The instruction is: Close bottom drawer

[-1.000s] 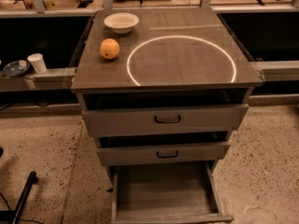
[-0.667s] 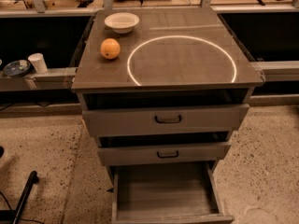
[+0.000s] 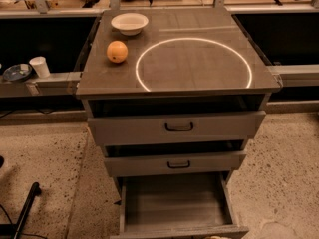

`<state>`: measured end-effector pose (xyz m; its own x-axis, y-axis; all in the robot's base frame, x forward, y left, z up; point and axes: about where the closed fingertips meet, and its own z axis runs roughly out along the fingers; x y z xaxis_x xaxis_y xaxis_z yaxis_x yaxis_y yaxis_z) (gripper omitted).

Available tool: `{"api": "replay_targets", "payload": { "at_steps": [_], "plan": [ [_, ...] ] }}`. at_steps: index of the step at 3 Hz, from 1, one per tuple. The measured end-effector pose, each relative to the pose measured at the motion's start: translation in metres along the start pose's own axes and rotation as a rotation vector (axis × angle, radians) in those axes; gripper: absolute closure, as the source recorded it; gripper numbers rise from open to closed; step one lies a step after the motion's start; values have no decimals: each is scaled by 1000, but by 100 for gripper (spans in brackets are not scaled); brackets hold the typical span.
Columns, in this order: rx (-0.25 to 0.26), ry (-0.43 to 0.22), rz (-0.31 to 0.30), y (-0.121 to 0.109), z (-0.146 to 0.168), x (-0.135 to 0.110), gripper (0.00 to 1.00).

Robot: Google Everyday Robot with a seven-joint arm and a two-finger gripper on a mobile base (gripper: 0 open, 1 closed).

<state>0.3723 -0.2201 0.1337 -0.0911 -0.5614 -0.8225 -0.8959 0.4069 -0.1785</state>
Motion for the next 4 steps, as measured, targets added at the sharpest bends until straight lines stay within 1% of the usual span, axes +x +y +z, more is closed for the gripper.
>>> {"api": "replay_targets", "payload": {
  "at_steps": [1,2,3,4],
  "plan": [
    [71,-34,15,-13,16,-5,100],
    [122,-96,21,-35,43,-18,100],
    [142,-132,22,-53,57,-23,100],
    [156,-179,18,-80,74,-33,100]
  ]
}}
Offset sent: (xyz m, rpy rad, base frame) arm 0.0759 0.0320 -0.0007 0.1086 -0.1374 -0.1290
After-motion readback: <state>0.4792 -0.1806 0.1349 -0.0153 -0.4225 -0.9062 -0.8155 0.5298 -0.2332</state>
